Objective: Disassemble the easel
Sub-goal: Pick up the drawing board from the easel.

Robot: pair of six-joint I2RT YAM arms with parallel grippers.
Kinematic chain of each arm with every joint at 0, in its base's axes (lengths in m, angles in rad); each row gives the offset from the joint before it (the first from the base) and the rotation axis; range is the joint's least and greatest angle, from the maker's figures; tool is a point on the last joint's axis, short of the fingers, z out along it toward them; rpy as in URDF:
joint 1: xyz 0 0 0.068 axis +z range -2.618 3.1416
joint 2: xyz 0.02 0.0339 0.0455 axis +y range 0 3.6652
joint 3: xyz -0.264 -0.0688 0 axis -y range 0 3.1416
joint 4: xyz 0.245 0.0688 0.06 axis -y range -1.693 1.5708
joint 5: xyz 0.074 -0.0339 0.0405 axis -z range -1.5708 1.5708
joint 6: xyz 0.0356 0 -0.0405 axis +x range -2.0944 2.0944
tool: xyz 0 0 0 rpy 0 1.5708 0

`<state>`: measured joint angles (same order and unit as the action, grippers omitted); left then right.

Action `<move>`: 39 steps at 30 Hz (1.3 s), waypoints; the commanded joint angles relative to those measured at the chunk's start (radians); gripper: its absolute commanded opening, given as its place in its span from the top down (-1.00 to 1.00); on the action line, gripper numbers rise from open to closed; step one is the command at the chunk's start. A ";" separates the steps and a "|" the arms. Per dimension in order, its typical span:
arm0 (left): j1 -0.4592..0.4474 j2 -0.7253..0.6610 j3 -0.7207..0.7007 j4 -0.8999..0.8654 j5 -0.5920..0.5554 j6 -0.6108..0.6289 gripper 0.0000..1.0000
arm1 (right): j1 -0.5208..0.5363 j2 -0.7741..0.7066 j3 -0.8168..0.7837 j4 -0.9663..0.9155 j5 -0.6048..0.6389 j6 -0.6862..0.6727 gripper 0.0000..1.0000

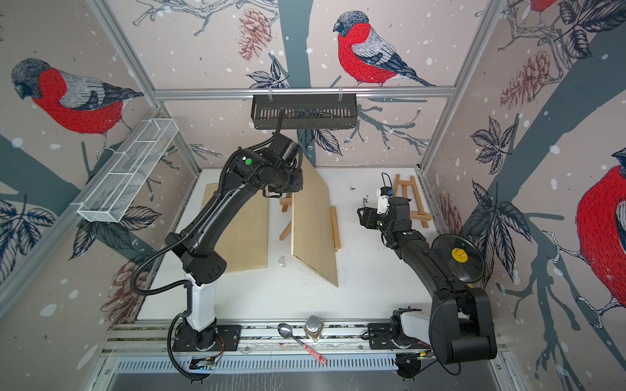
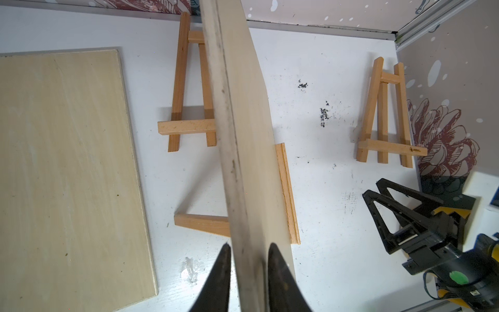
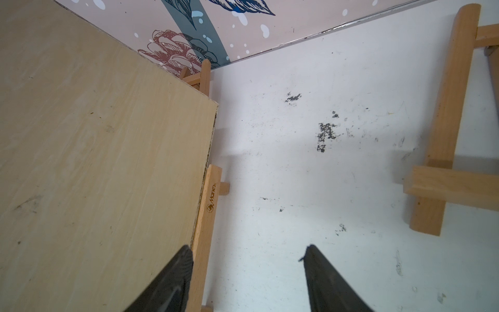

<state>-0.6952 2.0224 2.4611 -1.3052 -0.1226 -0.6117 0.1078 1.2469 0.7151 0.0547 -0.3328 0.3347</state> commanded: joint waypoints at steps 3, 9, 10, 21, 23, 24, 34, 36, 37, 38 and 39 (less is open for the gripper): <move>0.008 0.024 0.015 -0.054 0.016 -0.017 0.50 | -0.008 0.002 -0.006 0.033 -0.021 -0.001 -0.34; 0.019 0.061 0.046 -0.072 0.031 -0.015 0.61 | -0.015 0.002 -0.011 0.042 -0.032 0.001 -0.34; 0.019 0.064 0.046 -0.072 0.031 -0.014 0.64 | -0.016 0.014 -0.012 0.045 -0.034 0.002 -0.33; 0.019 0.052 0.033 -0.050 0.041 0.006 1.00 | -0.016 0.061 -0.012 0.059 -0.053 0.010 -0.33; 0.017 0.046 0.027 -0.036 0.041 0.012 1.00 | -0.017 0.061 -0.011 0.059 -0.054 0.010 -0.33; 0.017 0.042 0.025 -0.027 0.041 0.015 1.00 | -0.017 0.060 -0.009 0.057 -0.054 0.009 -0.33; -0.001 -0.138 -0.101 0.199 0.114 0.074 1.00 | -0.014 0.047 -0.020 0.074 -0.057 0.022 -0.33; -0.001 -0.195 -0.166 0.286 0.180 0.086 1.00 | -0.010 0.047 -0.020 0.080 -0.058 0.025 -0.32; -0.001 -0.221 -0.199 0.330 0.213 0.090 1.00 | -0.007 0.049 -0.020 0.080 -0.057 0.025 -0.32; -0.001 -0.244 -0.216 0.354 0.231 0.092 1.00 | -0.005 0.048 -0.020 0.079 -0.057 0.023 -0.32; -0.001 -0.265 -0.228 0.374 0.245 0.094 1.00 | -0.003 0.046 -0.019 0.079 -0.057 0.024 -0.32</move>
<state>-0.6949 1.8095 2.2589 -1.1610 0.0013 -0.5282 0.0998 1.2991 0.6960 0.0940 -0.3805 0.3462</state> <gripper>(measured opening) 0.115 0.659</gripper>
